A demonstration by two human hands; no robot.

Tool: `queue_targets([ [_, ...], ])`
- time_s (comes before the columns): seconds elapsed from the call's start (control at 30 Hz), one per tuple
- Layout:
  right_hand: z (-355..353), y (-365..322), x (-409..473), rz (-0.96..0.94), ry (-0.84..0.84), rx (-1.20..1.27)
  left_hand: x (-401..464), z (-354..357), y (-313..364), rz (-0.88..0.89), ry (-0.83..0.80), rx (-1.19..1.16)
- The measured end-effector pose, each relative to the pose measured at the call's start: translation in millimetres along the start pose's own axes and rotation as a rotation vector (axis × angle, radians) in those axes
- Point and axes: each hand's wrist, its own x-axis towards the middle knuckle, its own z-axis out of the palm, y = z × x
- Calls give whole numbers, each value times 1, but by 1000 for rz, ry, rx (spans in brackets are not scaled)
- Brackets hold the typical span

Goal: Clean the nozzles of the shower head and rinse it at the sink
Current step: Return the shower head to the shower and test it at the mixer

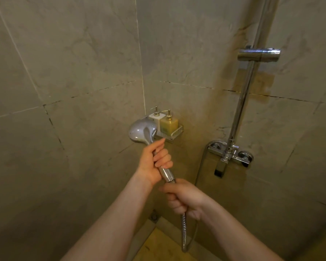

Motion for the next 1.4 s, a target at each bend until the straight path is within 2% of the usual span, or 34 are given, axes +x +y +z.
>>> queue_targets([
  [0.07, -1, 8, 2, 10, 68, -69, -4, -7, -6, -17, 96, 58],
  [0.13, -3, 17, 6, 1, 170, -182, -7, -11, -12, -50, 264, 181],
  [0.27, -9, 38, 21, -24, 386, -567, 4, -24, -23, -102, 586, 301],
  [0.33, -6, 51, 28, -3, 419, -689, 10, -32, -34, -88, 694, 310],
  [0.4, 0, 63, 32, 28, 400, -708, 13, -45, -45, -32, 777, 319],
  [0.43, 3, 69, 33, 47, 370, -650, 14, -53, -49, -8, 785, 298],
  [0.5, 4, 79, 35, 112, 276, -387, 12, -68, -53, -6, 735, 204],
  [0.6, -2, 89, 35, 218, 67, 14, 1, -82, -52, -94, 553, 84],
  [0.67, -2, 94, 36, 236, -2, 112, -7, -86, -50, -126, 427, 14],
  [0.7, -2, 96, 37, 230, 16, 117, -9, -87, -49, -138, 408, 23],
  [0.77, -1, 99, 40, 181, 149, -3, -10, -83, -46, -165, 459, 176],
  [0.83, -2, 100, 42, 110, 319, -245, -8, -78, -45, -185, 546, 363],
  [0.9, -5, 99, 42, 58, 422, -500, -4, -71, -45, -184, 648, 373],
  [1.0, -4, 97, 40, 37, 465, -752, 3, -60, -51, -116, 797, 312],
  [1.1, 2, 93, 42, 72, 443, -710, 8, -64, -58, 68, 902, 261],
  [1.2, 5, 94, 39, 121, 311, -352, 1, -63, -50, 63, 736, 169],
  [1.27, 5, 92, 35, 160, 142, -114, -6, -66, -40, -17, 485, 105],
  [1.33, 7, 88, 31, 169, 46, 20, -14, -68, -33, -38, 265, 27],
  [1.4, 9, 86, 32, 141, 72, 55, -16, -64, -32, -15, 242, 44],
])
